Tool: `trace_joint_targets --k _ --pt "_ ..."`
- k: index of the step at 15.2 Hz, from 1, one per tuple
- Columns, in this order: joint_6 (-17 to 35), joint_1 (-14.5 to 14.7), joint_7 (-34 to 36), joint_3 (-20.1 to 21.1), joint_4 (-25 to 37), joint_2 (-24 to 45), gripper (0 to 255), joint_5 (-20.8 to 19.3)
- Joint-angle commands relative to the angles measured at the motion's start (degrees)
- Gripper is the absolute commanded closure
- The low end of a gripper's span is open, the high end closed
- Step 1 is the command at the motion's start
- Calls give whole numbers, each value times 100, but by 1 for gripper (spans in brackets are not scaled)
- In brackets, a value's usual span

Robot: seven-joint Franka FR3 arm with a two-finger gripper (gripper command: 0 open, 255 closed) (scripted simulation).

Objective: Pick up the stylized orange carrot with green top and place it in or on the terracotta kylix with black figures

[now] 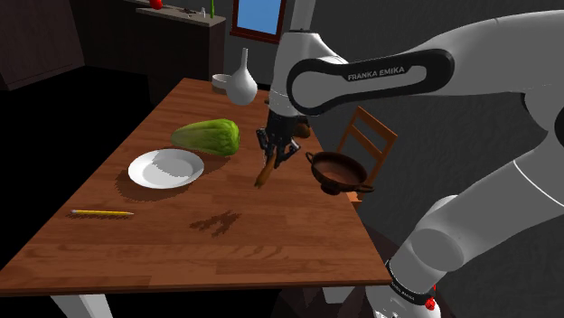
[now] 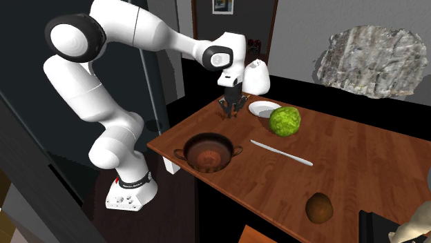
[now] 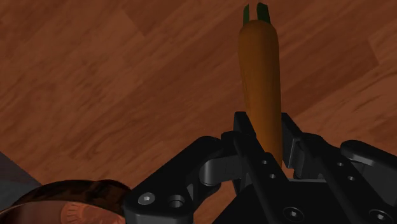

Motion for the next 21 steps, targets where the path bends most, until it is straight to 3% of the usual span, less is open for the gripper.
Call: trace_joint_targets --k 1,12,21 --pt "-158 5 2 -9 116 -43 255 8" --pt "-962 -15 -29 -90 817 -149 255 1" --pt "-1160 -199 -1268 -1075 -415 -1544 255 6"
